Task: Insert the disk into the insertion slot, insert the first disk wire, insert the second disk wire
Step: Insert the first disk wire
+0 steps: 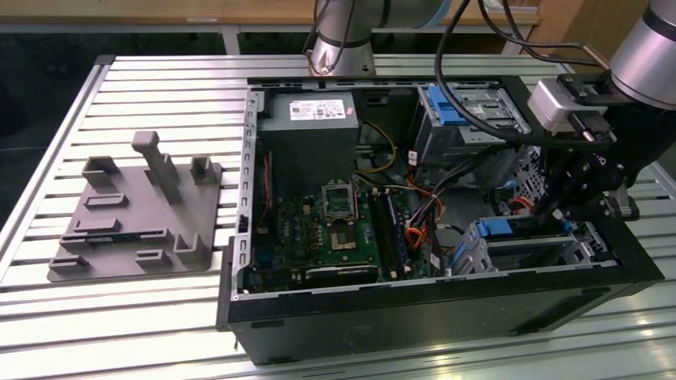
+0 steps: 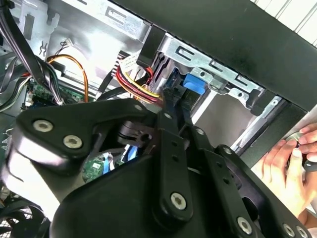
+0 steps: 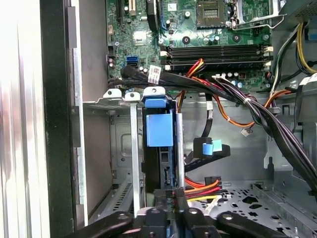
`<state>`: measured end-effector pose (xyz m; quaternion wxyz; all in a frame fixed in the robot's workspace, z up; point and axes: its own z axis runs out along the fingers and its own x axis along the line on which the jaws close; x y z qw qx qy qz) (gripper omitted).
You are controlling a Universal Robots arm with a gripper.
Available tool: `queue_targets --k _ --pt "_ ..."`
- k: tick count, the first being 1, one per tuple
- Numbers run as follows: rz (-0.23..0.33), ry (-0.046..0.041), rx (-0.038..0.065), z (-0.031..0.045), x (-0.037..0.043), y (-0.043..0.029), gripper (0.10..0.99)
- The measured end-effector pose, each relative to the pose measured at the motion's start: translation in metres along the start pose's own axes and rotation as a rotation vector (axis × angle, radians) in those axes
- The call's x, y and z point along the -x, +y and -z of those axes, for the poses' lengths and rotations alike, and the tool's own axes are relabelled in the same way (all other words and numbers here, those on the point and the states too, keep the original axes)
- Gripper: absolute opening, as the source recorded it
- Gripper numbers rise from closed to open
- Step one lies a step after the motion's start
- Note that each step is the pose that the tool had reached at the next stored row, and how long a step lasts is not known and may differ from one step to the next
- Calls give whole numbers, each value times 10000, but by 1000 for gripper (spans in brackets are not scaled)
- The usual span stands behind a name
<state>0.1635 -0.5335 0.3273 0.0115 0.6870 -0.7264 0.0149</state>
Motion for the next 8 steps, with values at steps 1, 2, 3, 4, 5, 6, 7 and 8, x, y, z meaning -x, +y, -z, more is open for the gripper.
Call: queue_targets --k 1,2,3,4,5,6,7,8 --pt "0 -4 0 0 0 0 231" --pt "0 -4 0 3 -1 0 231" --pt "0 -3 0 14 -1 0 294" --pt "0 -4 0 36 -2 0 353" --pt "0 -3 -1 64 -3 0 353" --pt "0 -5 0 96 0 0 353" --pt "0 -3 0 127 4 0 416" --pt "0 -3 0 145 10 0 416"
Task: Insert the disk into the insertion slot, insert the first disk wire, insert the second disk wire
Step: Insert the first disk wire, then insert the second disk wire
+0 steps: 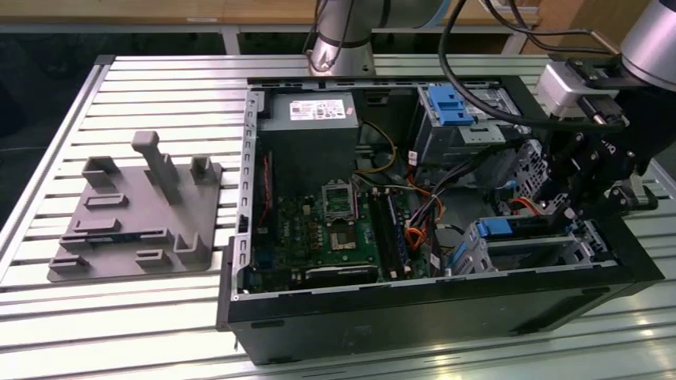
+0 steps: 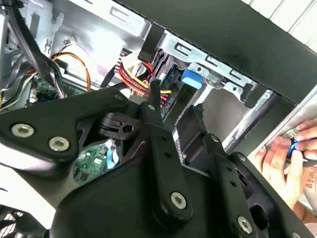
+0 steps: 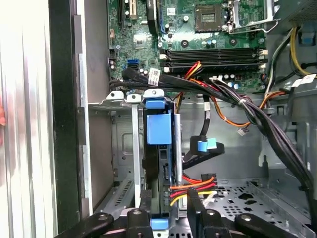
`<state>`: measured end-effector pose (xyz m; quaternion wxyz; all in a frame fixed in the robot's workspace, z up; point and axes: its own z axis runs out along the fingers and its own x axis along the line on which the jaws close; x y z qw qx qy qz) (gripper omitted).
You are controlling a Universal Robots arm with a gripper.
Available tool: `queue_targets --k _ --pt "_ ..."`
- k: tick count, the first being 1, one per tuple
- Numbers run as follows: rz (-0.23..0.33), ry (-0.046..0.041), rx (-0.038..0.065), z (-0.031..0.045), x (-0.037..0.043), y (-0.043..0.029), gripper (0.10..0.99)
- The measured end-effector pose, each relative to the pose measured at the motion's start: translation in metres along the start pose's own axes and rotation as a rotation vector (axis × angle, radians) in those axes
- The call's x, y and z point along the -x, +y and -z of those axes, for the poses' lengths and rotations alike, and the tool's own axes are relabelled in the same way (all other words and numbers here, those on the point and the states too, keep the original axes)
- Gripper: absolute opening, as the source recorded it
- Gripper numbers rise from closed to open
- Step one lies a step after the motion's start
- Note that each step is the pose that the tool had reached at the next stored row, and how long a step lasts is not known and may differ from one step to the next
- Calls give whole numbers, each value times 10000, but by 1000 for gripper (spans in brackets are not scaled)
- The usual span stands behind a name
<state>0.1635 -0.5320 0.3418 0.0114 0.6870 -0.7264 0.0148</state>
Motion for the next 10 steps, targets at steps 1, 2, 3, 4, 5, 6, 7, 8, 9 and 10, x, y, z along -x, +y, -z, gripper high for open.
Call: queue_targets --k 1,2,3,4,5,6,7,8,9,10 --pt "0 -2 0 7 4 0 416" --pt "0 -1 0 10 5 0 416" --pt "0 -3 0 10 5 0 416" --pt "0 -3 1 11 5 0 416" --pt "0 0 0 19 5 0 416" --pt "0 0 0 26 5 0 416" --pt "0 0 0 27 5 0 416" --pt "0 0 0 27 4 0 416" --pt "0 0 0 28 4 0 416" --pt "0 0 0 29 5 0 416"
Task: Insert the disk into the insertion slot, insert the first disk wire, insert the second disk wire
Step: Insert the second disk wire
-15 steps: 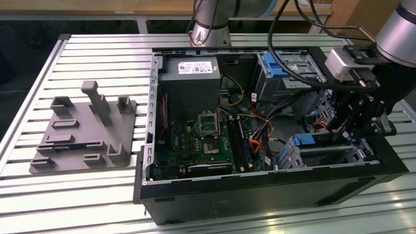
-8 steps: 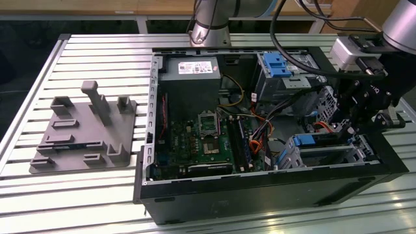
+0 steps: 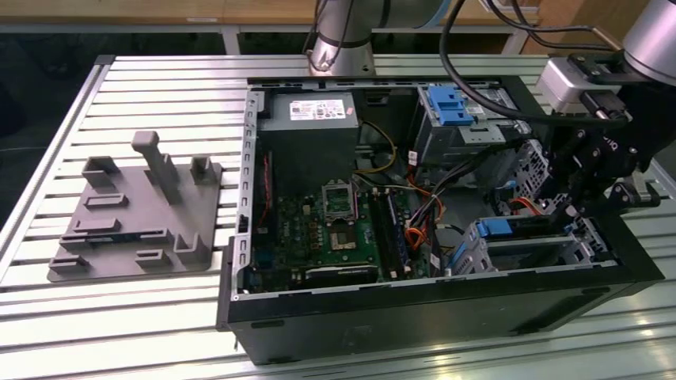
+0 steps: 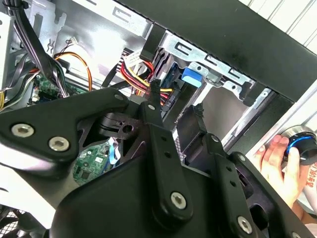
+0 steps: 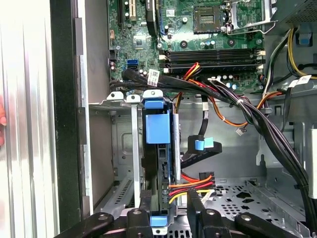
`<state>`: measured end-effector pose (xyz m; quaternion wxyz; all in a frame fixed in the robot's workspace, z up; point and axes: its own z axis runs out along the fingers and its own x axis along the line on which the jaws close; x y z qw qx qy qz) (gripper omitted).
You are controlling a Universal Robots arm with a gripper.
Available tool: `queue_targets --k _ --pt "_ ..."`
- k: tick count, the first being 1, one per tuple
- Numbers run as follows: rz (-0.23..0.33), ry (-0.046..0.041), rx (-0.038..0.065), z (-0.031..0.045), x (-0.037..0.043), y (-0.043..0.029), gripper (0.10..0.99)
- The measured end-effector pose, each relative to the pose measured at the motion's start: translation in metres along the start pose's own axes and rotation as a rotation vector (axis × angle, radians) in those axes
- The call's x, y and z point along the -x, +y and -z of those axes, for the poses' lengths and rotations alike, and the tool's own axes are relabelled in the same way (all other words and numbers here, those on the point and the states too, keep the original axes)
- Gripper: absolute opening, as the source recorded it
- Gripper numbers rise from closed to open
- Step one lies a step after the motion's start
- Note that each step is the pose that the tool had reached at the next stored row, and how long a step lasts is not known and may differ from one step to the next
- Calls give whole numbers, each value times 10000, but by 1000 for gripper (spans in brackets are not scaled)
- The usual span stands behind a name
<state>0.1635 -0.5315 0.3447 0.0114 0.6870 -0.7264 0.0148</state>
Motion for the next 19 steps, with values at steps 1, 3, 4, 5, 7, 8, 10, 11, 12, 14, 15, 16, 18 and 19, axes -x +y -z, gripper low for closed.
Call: queue_targets --k 1,3,4,5,7,8,10,11,12,14,15,16,18,19 --pt "0 0 0 1 0 0 416" --pt "0 0 0 3 0 0 416" --pt "0 1 0 4 0 0 416" --pt "0 1 0 4 0 0 416" --pt "0 20 -1 5 5 0 416" --pt "0 44 -3 9 20 1 416" --pt "1 120 -7 55 57 3 416" --pt "1 185 -10 79 76 5 416" --pt "1 251 -14 102 90 5 416" --pt "2 411 -23 139 109 7 416" --pt "2 501 -28 152 117 7 416" --pt "2 591 -33 165 124 7 416" --pt "2 796 -41 178 147 9 416" --pt "3 873 -46 185 168 10 416"
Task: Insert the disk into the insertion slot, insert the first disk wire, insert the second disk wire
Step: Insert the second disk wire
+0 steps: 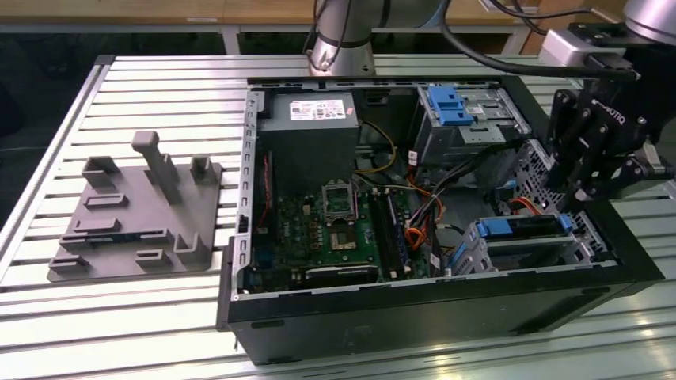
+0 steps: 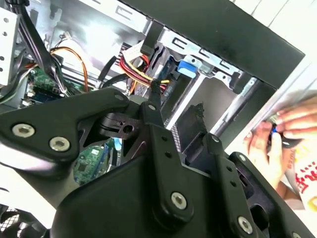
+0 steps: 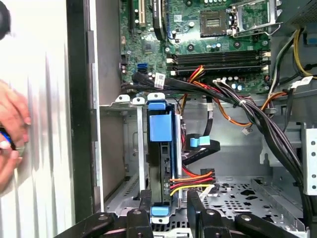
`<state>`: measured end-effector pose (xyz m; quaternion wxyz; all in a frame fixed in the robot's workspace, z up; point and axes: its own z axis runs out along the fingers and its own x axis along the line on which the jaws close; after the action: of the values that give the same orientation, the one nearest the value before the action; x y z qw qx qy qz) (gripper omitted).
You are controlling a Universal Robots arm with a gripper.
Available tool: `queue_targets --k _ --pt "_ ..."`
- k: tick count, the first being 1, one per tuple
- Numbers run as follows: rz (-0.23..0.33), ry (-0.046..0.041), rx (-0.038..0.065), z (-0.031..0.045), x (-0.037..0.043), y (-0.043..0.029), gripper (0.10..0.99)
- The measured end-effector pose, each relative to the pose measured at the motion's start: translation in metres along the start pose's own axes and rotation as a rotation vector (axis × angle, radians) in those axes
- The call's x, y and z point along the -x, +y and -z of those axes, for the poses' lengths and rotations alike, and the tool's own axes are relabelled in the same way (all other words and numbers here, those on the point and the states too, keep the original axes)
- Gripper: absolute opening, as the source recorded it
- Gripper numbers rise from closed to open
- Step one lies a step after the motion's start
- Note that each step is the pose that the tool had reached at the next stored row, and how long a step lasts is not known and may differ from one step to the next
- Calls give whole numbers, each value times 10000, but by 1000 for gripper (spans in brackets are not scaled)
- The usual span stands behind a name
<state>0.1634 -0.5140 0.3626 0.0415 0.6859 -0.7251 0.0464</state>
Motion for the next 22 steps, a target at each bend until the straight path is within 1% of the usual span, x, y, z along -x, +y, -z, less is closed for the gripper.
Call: queue_targets --k 2,3,4,5,8,9,11,14,17,20,21,22 --pt "1 188 -10 13 45 3 416" --pt "1 354 -17 15 67 5 416" --pt "2 535 -20 18 85 8 416" --pt "5 883 -25 22 118 13 416" --pt "9 1413 -44 29 176 26 416" --pt "10 1506 -50 32 198 38 416" --pt "7 1518 -59 38 251 76 416" --pt "-7 1515 -120 49 328 128 416" --pt "-12 1535 -150 56 382 197 416" --pt "-14 1613 -161 61 434 274 416" --pt "-13 1663 -165 62 451 298 416" --pt "-13 1733 -168 63 469 322 416"
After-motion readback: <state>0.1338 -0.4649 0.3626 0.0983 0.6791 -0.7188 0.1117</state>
